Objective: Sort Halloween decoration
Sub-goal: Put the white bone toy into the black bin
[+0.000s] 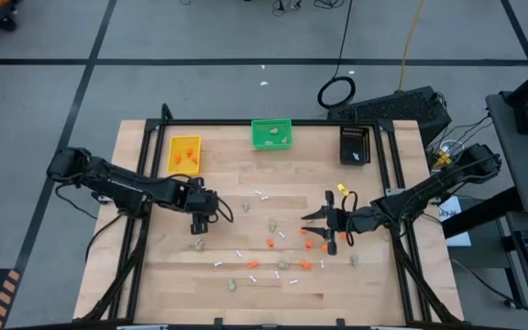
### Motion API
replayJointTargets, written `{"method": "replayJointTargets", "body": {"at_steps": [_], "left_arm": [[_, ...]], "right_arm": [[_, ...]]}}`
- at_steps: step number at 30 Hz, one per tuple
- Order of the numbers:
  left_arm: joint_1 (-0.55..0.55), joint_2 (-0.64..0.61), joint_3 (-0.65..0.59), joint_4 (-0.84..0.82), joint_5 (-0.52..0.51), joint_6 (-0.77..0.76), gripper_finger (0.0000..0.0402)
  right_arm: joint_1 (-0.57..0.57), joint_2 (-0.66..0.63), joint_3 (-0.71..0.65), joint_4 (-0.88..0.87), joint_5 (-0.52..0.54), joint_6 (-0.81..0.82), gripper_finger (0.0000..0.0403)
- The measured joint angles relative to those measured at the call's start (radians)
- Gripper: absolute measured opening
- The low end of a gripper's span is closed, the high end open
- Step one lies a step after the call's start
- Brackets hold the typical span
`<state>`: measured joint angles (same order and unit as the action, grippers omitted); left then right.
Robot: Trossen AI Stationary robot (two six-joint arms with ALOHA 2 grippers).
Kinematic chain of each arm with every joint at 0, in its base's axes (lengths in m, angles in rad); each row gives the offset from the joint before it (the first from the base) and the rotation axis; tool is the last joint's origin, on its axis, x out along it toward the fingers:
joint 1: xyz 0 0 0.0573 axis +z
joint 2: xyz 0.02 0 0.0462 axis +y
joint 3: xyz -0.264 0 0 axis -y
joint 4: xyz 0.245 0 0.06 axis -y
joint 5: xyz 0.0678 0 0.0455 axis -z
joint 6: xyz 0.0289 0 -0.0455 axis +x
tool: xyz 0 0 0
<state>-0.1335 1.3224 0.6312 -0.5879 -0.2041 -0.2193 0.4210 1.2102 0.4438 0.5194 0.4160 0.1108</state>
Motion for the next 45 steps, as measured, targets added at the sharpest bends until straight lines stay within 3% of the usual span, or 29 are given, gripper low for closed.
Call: {"method": "replayJointTargets", "body": {"at_steps": [14, 17, 21, 25, 35, 45], "left_arm": [[-0.078, 0.0, -0.004, 0.039, -0.016, -0.124, 0.0221], [-0.109, 0.0, -0.004, 0.029, -0.063, -0.14, 0.0221], [-0.129, 0.0, -0.004, 0.03, -0.149, -0.111, 0.0221], [-0.101, 0.0, -0.004, 0.033, -0.153, -0.028, 0.0209], [0.03, 0.0, -0.004, 0.076, -0.002, 0.132, 0.0145], [0.06, 0.0, -0.105, 0.142, 0.041, 0.149, 0.0137]], "right_arm": [[0.0, 0.0, 0.0, 0.0, -0.001, 0.031, 0.0114], [0.0, 0.0, 0.0, -0.001, -0.001, 0.034, 0.0114], [0.0, 0.0, 0.0, -0.001, -0.001, 0.032, 0.0114], [0.0, 0.0, 0.0, 0.0, -0.001, 0.031, 0.0114], [0.0, 0.0, 0.0, 0.0, 0.0, 0.027, 0.0114], [0.0, 0.0, 0.0, 0.0, -0.001, 0.026, 0.0114]]}}
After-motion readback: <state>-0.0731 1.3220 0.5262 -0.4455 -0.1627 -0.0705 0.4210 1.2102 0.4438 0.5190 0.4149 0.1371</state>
